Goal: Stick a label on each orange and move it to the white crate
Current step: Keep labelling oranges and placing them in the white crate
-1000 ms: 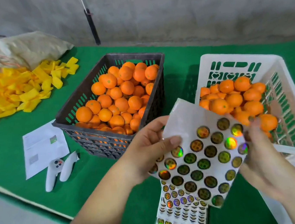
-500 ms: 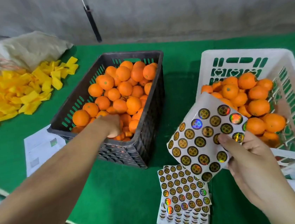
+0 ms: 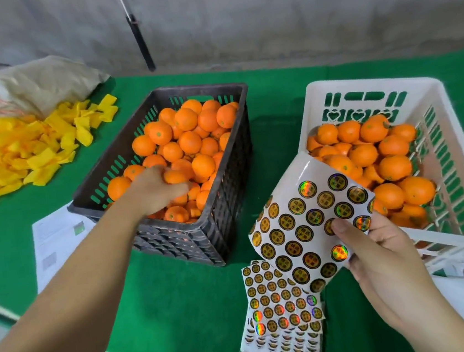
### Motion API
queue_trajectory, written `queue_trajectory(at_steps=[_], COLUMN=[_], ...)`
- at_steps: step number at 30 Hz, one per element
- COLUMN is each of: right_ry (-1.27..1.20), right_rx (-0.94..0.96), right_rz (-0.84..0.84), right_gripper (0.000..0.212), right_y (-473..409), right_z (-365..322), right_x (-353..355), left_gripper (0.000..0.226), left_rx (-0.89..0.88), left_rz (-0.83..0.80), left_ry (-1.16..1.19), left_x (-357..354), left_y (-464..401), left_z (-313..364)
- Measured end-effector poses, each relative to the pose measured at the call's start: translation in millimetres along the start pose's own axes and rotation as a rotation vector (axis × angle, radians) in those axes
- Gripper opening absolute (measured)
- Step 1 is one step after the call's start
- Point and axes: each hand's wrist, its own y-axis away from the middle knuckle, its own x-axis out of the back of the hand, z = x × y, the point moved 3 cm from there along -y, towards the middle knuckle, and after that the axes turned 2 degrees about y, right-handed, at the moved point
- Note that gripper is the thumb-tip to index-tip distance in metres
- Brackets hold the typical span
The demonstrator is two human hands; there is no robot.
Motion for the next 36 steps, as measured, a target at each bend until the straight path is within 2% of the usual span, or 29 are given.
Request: queue_trajectory(at_steps=[1, 2, 4, 6, 8, 10, 11, 13, 14, 16, 17, 18, 20, 22, 24, 26, 29, 31, 33, 35, 36], right_ry=[-0.004, -0.011, -0.031, -0.030, -0.008, 0.031, 0.076, 0.336, 0.560, 0.990, 1.097, 1.120, 0.969, 0.799, 0.765, 0.746, 0.817, 0.848, 0.828, 0.615, 0.467], right_rx=[0.002, 0.004, -0.006, -0.007, 0.001, 0.010, 0.019, 0.093, 0.188, 0.496, 0.600, 0.621, 0.492, 0.410, 0.404, 0.380, 0.405, 0.442, 0.417, 0.254, 0.157], right_rz=[-0.020, -0.039, -0.072, -0.094, -0.127, -0.140, -0.113, 0.029, 0.115, 0.213, 0.181, 0.107, -0.034, -0.105, -0.112, -0.164, -0.238, -0.255, -0.299, -0.376, -0.400], right_gripper=[0.041, 0.042, 0.044, 0.048, 0.055, 0.064, 0.067, 0.071, 0.067, 0.052, 0.044, 0.037, 0.026, 0.014, 0.019, 0.011, 0.026, 0.020, 0.023, 0.006, 0.023], right_y=[0.6, 1.3, 3.4, 5.6, 9.2, 14.3, 17.0, 23.7, 27.1, 37.0, 40.9, 43.1, 43.5, 40.2, 37.3, 36.9, 40.6, 39.5, 38.1, 37.2, 36.6], right_z=[-1.9, -4.4, -8.7, -13.0, -20.3, -26.8, -28.6, -32.9, -36.9, -48.7, -53.2, -55.6, -57.8, -59.8, -61.2, -65.5, -71.7, -72.3, -68.7, -64.9, -61.2], right_x=[-0.5, -1.1, -2.0, -1.4, -0.6, 0.4, 0.5, -0.1, -0.7, -8.1, -12.6, -17.2, -24.0, -27.0, -24.7, -21.8, -20.4, -20.6, -19.3, -15.8, -11.6], left_gripper=[0.050, 0.062, 0.082, 0.068, 0.052, 0.057, 0.067, 0.087, 0.092, 0.094, 0.091, 0.087, 0.081, 0.075, 0.072, 0.077, 0.086, 0.078, 0.069, 0.065, 0.066], left_rx=[-0.073, -0.124, -0.169, -0.239, -0.306, -0.290, -0.279, -0.270, -0.260, -0.253, -0.256, -0.259, -0.274, -0.310, -0.325, -0.303, -0.273, -0.298, -0.301, -0.320, -0.340], left_rz=[0.037, -0.030, -0.363, -0.674, -0.826, -0.810, -0.768, -0.663, -0.595, -0.489, -0.468, -0.465, -0.490, -0.523, -0.555, -0.559, -0.542, -0.544, -0.564, -0.613, -0.635], left_ry=[0.290, 0.613, 1.123, 1.317, 1.389, 1.420, 1.418, 1.334, 1.262, 1.143, 1.113, 1.097, 1.065, 1.036, 1.036, 1.055, 1.069, 1.023, 0.989, 0.978, 0.970], left_x=[-0.3, -7.1, -35.2, -67.8, -93.4, -109.3, -113.2, -116.6, -116.8, -113.3, -111.3, -109.6, -106.4, -104.2, -104.3, -105.2, -107.4, -109.2, -108.0, -104.8, -103.8], left_y=[17.1, 36.4, 70.3, 100.4, 124.7, 137.3, 142.3, 152.6, 158.0, 171.4, 178.0, 184.1, 195.0, 202.1, 205.8, 207.4, 206.4, 206.0, 208.9, 212.4, 212.4], left_z=[8.5, 17.8, 29.5, 36.9, 44.3, 49.2, 51.8, 56.4, 59.8, 67.6, 71.9, 75.9, 84.7, 90.1, 90.2, 88.5, 86.9, 87.7, 89.3, 89.1, 87.9])
